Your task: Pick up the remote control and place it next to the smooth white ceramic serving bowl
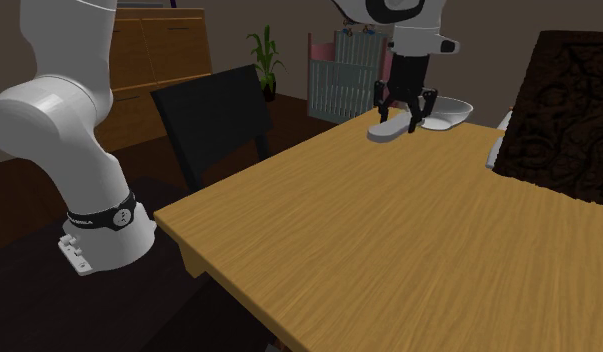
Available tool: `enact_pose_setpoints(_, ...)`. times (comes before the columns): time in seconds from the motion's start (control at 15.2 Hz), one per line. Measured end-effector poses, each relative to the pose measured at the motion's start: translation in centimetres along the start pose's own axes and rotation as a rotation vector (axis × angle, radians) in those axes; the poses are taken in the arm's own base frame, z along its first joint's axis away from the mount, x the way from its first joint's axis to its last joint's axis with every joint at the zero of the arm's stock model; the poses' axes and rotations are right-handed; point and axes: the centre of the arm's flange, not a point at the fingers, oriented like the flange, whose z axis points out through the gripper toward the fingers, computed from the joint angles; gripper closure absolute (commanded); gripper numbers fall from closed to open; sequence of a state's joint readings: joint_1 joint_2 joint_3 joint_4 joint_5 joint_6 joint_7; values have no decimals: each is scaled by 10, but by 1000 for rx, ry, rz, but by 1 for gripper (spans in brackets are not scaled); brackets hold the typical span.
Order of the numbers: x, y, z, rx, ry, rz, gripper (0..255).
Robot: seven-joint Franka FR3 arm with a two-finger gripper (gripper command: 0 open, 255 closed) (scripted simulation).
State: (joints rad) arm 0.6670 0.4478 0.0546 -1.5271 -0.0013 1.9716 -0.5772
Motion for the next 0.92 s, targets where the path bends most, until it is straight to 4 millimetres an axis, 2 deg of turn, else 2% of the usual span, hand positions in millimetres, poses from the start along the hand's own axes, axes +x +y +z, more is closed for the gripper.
enact_pose_setpoints(0.59, -1, 1, 48, 0, 0, 0, 255)
enact_pose_setpoints(0.92, -1, 2, 57, 0, 0, 0, 255)
